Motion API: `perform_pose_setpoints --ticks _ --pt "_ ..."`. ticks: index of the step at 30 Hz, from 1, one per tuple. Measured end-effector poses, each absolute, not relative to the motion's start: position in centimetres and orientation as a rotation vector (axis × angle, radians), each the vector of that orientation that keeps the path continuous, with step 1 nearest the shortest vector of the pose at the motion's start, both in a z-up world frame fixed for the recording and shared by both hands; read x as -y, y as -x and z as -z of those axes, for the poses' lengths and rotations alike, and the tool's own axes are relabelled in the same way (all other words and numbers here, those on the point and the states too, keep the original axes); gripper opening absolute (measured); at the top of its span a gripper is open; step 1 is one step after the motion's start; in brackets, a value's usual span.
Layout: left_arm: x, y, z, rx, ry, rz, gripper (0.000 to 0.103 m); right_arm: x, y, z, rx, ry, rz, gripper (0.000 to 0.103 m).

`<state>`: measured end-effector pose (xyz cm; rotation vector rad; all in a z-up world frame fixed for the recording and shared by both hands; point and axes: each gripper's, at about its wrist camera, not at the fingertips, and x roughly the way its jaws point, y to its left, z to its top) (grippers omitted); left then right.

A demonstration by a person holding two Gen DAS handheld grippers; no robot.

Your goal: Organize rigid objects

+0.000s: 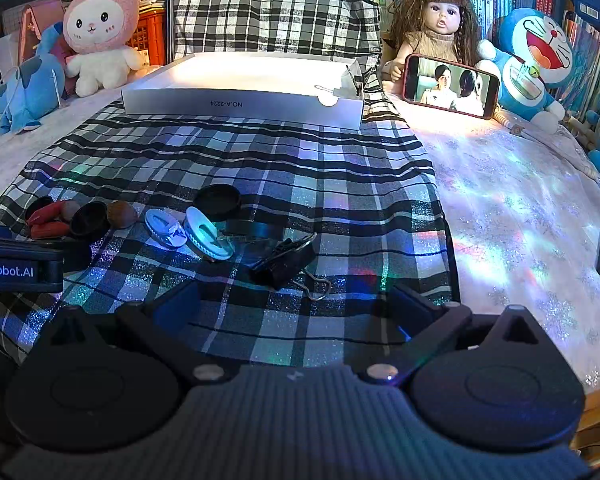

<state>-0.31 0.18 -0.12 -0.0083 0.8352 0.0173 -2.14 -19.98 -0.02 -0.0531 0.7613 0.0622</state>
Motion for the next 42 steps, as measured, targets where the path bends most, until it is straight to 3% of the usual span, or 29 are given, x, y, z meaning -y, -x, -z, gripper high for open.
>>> perform_pose_setpoints --ticks 42 --pt "-0.21 0.39 0.13 -0.832 0.009 -0.018 0.103 19.78 2.34 -0.04 -0.749 0.051 -0.061 0.103"
